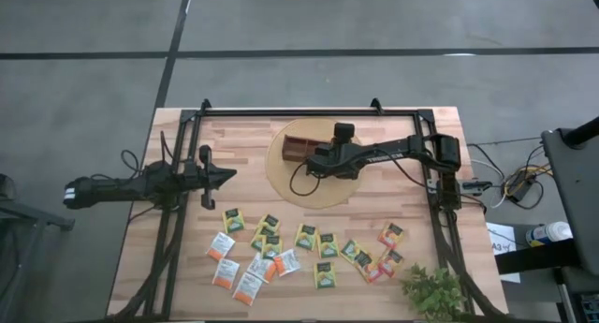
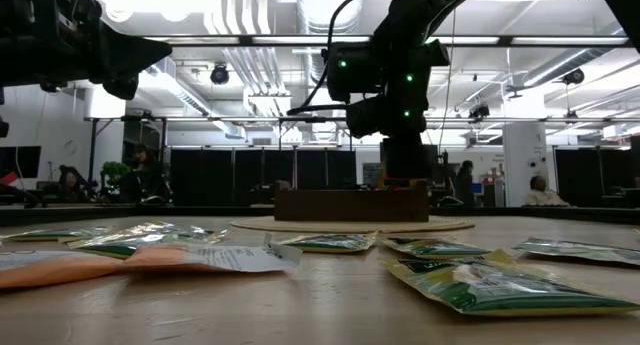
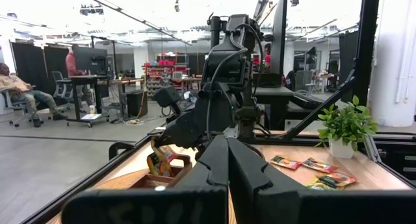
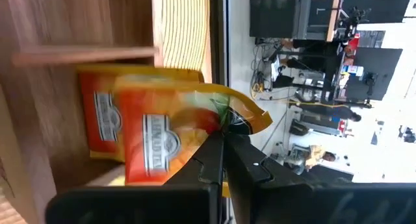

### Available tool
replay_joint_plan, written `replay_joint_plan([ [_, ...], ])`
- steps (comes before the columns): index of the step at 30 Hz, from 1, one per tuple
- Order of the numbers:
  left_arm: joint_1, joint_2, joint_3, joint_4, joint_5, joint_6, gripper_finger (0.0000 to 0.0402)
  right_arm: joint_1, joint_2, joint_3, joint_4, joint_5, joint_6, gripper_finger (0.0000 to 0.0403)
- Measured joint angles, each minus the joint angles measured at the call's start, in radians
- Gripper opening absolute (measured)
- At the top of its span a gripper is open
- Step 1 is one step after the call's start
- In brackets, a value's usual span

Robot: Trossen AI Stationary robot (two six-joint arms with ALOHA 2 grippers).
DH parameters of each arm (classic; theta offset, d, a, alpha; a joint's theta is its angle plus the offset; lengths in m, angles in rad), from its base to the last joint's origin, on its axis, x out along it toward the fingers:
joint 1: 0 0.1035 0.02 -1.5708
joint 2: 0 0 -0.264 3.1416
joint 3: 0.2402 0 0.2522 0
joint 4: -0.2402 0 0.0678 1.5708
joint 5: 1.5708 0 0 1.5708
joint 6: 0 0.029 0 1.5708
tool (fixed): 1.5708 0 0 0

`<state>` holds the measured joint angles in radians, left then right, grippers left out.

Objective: Pick & Place Tea
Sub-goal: Put the orange tea bag into the right section of wooden organizer

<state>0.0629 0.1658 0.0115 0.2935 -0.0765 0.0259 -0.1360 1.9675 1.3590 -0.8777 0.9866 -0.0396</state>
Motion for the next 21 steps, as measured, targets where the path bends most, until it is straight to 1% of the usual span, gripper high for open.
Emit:
replay_joint_plan([
  [5, 0.000, 0.000, 0.000, 0.000, 0.000, 0.000, 0.0000, 0.000, 0.000, -0.001, 0.044, 0.000, -0.041, 0.0008],
  [21, 0.000, 0.000, 0.000, 0.000, 0.000, 0.000, 0.0000, 0.000, 0.000, -0.013, 0.047, 0.000, -0.050, 0.0008],
])
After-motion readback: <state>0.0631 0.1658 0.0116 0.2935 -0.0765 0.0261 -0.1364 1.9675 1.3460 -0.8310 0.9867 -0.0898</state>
